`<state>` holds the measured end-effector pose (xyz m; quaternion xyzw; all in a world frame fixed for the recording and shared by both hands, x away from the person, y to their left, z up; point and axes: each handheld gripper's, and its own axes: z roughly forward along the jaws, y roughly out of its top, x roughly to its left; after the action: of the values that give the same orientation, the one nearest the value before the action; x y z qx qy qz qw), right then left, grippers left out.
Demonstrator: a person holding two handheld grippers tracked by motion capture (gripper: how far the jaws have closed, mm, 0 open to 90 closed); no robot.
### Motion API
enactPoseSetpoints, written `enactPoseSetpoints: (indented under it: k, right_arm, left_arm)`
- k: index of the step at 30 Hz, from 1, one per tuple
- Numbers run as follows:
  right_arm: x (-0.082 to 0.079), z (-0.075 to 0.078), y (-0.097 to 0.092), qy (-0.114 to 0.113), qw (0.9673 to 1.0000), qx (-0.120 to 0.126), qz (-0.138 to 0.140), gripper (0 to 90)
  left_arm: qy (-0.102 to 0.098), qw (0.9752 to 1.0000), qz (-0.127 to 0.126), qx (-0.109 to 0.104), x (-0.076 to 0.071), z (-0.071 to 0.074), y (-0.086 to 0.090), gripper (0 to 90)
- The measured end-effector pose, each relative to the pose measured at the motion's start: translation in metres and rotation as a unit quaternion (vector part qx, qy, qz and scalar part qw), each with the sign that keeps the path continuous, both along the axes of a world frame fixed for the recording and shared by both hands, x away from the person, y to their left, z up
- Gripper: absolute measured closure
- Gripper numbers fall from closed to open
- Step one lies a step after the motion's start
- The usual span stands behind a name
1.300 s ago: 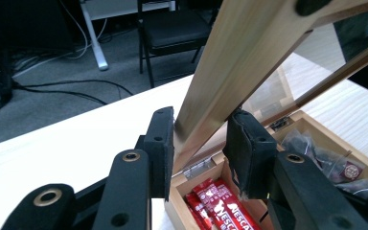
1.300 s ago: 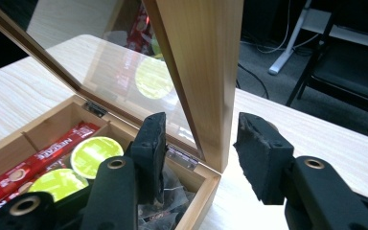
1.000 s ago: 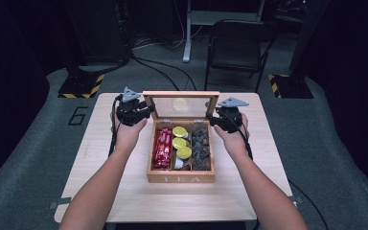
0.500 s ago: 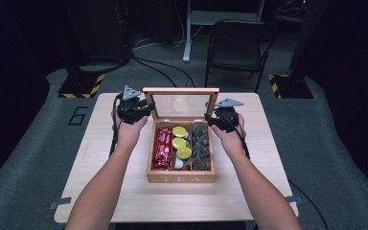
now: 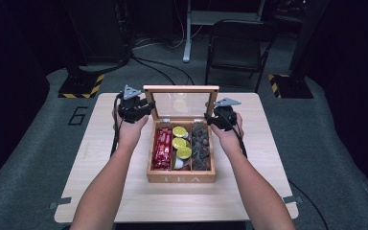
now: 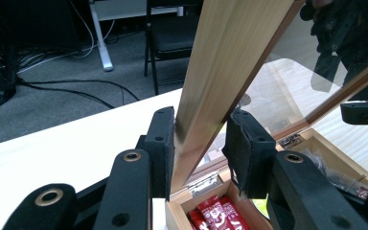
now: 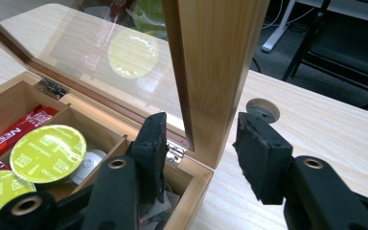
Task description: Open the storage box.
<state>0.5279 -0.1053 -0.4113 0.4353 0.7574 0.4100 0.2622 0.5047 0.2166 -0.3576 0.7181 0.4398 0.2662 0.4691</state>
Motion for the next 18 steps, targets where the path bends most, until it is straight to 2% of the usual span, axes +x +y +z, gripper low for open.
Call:
enactPoseSetpoints:
  k: [4,10,18]
  right_arm:
    - [0.0025,-0.0011,-0.0006,0.002,1.0000,-0.004,0.001,60.2]
    - [0.0045,-0.0008,-0.0017,0.003,0.9999,0.010,-0.011,58.6]
    - [0.0053,0.0005,0.0007,0.001,1.0000,0.002,-0.008,63.5]
  left_arm:
    - [0.000,1.0000,0.001,-0.001,0.0007,-0.0002,0.0002,63.8]
    - [0.000,1.0000,0.000,-0.001,0.0010,-0.0003,0.0003,63.8]
    - [0.002,1.0000,-0.001,0.000,0.0015,0.0001,0.0005,63.8]
